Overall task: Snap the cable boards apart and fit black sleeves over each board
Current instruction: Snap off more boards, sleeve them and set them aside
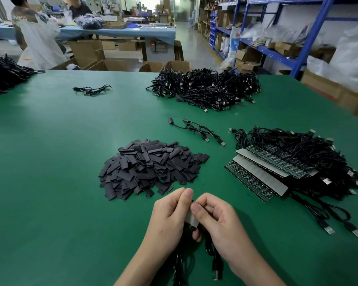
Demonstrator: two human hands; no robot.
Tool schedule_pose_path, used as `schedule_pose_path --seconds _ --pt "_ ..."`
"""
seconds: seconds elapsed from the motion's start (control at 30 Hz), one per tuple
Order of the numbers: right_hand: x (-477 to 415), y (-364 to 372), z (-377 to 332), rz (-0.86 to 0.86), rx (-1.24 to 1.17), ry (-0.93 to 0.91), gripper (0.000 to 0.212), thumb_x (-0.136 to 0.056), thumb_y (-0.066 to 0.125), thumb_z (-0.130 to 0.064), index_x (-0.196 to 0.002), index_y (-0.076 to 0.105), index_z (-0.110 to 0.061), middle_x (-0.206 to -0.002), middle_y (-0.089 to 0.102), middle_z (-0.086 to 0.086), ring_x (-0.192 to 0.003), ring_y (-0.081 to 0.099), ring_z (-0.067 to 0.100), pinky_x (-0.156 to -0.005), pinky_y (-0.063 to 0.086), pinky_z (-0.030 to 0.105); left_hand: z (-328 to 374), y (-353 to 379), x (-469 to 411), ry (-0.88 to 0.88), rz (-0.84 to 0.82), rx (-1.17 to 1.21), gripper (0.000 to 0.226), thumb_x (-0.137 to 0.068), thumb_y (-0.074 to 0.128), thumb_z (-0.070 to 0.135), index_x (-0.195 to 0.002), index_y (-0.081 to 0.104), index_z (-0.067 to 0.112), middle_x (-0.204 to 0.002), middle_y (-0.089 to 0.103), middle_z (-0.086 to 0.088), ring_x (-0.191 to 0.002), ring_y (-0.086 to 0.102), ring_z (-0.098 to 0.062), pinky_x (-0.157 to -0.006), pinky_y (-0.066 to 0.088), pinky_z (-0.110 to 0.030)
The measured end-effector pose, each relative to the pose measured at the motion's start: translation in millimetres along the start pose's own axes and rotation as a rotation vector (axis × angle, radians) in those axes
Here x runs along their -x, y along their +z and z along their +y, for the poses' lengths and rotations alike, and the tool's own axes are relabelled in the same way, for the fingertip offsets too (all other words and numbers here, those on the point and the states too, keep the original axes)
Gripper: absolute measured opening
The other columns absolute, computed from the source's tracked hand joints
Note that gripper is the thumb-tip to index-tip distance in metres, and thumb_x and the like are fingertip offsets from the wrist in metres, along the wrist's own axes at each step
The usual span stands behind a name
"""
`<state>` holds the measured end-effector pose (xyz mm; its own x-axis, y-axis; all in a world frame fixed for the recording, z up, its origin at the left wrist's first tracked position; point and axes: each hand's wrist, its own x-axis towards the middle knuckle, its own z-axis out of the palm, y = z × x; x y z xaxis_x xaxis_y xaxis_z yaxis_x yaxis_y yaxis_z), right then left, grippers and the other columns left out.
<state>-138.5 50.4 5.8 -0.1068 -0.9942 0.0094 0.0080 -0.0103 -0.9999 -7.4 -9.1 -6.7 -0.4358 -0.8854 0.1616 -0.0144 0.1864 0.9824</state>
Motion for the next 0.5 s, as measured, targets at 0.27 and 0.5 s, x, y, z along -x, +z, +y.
schedule_pose_path --seconds 0.27,0.5 --pt "0 -8 0 0.011 0.094 0.022 0.027 -0.085 0.065 -0.057 -0.091 0.068 -0.031 -0.072 0.071 0.005 -0.058 0.063 0.015 -0.055 0.049 0.026 2 -7 -3 0.059 0.158 -0.162 0.052 -0.101 0.049 0.048 -0.066 0.037 0.012 -0.054 0.040 0.009 -0.054 0.039 -0.014 -0.054 0.034 -0.033" --pt "-3 -28 -3 0.116 0.068 0.016 0.043 -0.095 0.058 -0.005 -0.112 0.070 -0.042 -0.085 0.074 0.005 -0.067 0.057 0.010 -0.060 0.046 0.020 -2 -13 -6 0.026 0.164 -0.315 0.055 -0.101 0.049 0.053 -0.064 0.037 0.013 -0.057 0.033 0.008 -0.056 0.032 -0.009 -0.055 0.028 -0.030"
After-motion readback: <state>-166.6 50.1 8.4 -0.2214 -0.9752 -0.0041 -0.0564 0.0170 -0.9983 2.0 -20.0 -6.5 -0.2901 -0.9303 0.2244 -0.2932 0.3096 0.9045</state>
